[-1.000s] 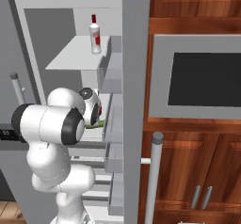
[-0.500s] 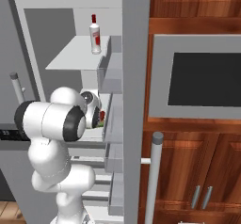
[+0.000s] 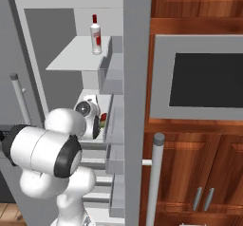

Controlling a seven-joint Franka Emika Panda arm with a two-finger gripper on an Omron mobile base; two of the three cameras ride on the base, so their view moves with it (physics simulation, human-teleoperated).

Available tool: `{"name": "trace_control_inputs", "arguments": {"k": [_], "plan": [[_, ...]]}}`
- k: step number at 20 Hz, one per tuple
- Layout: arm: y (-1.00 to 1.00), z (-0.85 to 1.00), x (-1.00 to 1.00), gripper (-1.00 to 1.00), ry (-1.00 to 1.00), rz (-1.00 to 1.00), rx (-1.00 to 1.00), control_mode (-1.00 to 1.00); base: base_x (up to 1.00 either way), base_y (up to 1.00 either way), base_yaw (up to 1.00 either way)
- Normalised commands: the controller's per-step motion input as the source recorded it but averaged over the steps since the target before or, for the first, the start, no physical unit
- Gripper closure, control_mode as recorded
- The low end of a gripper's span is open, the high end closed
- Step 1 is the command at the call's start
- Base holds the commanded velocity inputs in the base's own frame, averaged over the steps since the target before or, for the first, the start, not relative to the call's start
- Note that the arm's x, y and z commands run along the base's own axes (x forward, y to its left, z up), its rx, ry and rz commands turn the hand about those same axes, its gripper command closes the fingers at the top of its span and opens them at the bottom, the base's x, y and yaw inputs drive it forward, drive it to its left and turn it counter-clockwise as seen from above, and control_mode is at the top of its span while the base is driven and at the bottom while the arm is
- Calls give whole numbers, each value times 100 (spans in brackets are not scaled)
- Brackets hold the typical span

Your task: Place the liquor on the top shelf of the fridge to keep it out of children's reach, and place the cucumber and bell pepper on lower shelves for easy access.

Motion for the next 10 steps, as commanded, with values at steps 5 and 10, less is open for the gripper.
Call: {"name": "trace_control_inputs", "arguments": {"k": [5, 10], "plan": [[0, 67, -96, -100, 0, 0, 0, -100, 0, 0, 0], [0, 92, -100, -100, 0, 0, -3, -100, 0, 0, 0]]}}
